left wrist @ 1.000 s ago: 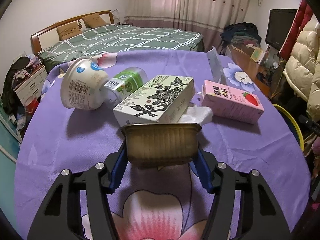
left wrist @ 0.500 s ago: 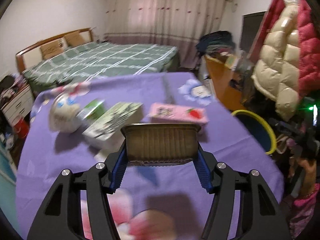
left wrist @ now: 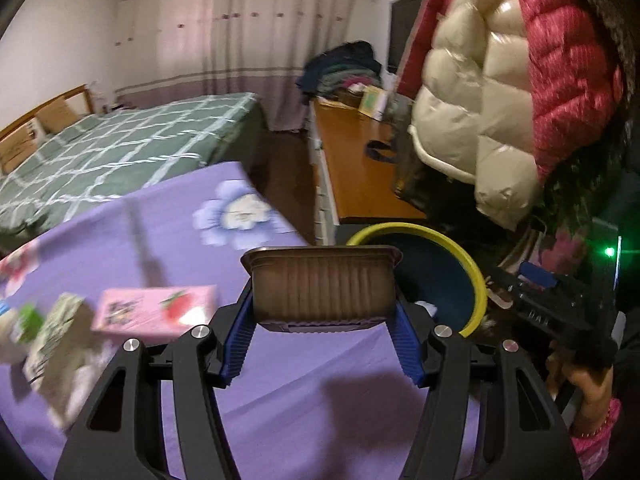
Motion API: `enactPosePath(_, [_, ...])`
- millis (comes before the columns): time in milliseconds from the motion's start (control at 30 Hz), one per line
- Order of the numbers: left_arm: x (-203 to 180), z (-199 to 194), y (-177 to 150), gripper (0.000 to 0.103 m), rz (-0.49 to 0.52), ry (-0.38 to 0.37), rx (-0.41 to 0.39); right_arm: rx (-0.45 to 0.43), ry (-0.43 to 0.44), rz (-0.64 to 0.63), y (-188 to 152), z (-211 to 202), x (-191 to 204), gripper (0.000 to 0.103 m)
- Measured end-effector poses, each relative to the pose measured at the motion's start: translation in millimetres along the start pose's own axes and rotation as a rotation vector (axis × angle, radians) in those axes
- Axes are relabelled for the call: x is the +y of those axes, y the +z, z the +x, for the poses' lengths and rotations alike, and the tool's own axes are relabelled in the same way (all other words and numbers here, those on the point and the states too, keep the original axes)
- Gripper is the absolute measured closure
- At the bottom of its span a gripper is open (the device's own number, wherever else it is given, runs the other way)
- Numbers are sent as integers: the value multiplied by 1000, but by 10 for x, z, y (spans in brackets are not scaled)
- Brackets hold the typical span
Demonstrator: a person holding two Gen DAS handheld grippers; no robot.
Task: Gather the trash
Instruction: 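Carry the brown tray over the yellow bin and open the left gripper, then move the right gripper back to the table and grasp the white tissue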
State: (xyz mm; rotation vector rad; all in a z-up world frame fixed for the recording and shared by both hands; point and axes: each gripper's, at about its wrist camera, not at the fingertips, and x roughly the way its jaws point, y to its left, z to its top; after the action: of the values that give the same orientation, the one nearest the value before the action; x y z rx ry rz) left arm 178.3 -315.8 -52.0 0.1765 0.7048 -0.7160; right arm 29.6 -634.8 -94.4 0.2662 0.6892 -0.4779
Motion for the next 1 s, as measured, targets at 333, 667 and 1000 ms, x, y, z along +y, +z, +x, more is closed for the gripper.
enactPosePath(333, [-720, 827, 269, 42, 79, -81, 77, 20, -7, 12, -53, 113, -161, 38])
enactPosePath(667, [-1009, 1187, 345, 16, 106, -73, 87, 30, -20, 31, -68, 155, -259, 35])
enactPosePath(1000, [-421, 494, 322, 10, -34, -44, -45, 42, -11, 6, -86, 164, -104, 35])
